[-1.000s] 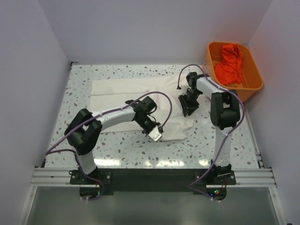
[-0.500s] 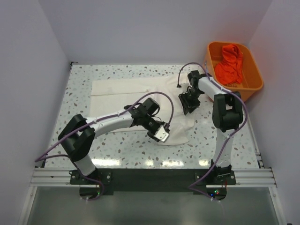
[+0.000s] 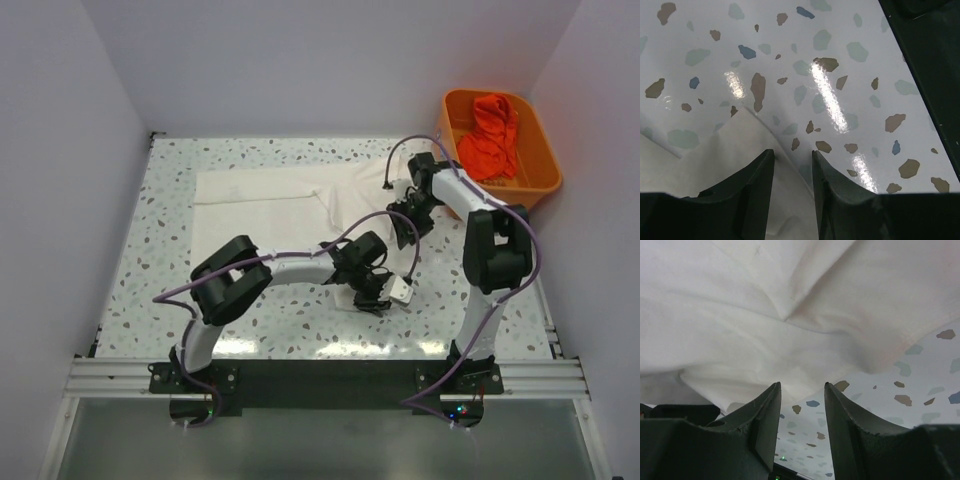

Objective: Fold and stack the t-shirts
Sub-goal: Fold the tshirt

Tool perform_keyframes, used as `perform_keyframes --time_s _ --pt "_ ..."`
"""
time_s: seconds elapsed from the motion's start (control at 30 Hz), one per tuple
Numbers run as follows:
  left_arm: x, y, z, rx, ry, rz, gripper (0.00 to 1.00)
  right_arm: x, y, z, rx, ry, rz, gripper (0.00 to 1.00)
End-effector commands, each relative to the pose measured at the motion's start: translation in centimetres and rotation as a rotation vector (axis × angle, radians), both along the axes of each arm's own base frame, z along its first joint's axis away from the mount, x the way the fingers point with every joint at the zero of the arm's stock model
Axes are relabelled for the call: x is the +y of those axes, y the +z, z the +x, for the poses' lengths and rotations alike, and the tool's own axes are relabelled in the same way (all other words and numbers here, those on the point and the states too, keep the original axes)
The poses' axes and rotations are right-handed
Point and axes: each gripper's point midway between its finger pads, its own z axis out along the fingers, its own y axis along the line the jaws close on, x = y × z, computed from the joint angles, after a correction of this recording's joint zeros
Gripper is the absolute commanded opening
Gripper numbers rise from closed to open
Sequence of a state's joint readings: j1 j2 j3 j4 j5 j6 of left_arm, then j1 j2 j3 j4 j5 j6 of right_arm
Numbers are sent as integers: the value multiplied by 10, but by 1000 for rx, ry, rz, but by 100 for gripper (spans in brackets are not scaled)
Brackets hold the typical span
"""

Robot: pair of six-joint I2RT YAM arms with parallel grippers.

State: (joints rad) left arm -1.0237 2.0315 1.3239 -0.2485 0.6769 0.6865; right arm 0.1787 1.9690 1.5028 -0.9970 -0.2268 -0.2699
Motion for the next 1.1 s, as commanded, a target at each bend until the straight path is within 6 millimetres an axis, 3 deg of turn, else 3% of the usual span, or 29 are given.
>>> perform_keyframes --time_s 0.0,0.2,0.4,0.5,0.63,0.67,0.7,0.73,0.77,0.83,0.87,0.9,0.93,0.97,1.0,1.03,1.07 --pt "-17 0 3 13 42 8 41 -11 32 7 -90 -7 18 45" --pt "-19 -8 -12 131 80 25 40 -37 50 1 -94 -45 24 45" --pt "-16 3 -65 126 -132 -17 36 -54 58 -6 -86 -57 49 45" --pt "-10 3 -80 129 -229 -2 29 -51 64 -16 -82 -7 83 45" --pt "-4 24 -81 55 -346 -60 32 -56 71 -33 -99 85 115 45" --pt "-7 33 -76 29 -340 -95 38 -55 71 -39 -96 109 125 46" --pt "-7 55 -66 13 -305 -135 42 -54 77 -42 -120 131 131 46" --pt "-5 66 -63 25 -287 -162 45 -53 80 -43 -136 162 140 46" --pt "-2 99 -47 42 -218 -223 52 -52 86 -47 -161 193 144 47" --pt "12 125 -33 63 -141 -266 59 -51 91 -51 -186 228 148 47" --pt "22 140 -9 40 -67 -302 63 -51 90 -57 -186 245 152 47" --pt "37 171 -3 21 -9 -345 64 -49 96 -61 -215 265 154 47" --pt "53 169 5 9 51 -333 66 -47 97 -65 -227 305 152 47" --pt "73 177 26 -8 136 -341 70 -50 90 -75 -208 316 137 47" --pt "93 201 32 -29 208 -374 74 -37 87 -82 -209 391 130 46" --pt "111 197 43 -44 295 -354 78 -33 90 -86 -237 423 113 46" --pt "139 199 67 -58 414 -336 93 -31 79 -98 -212 453 95 46"
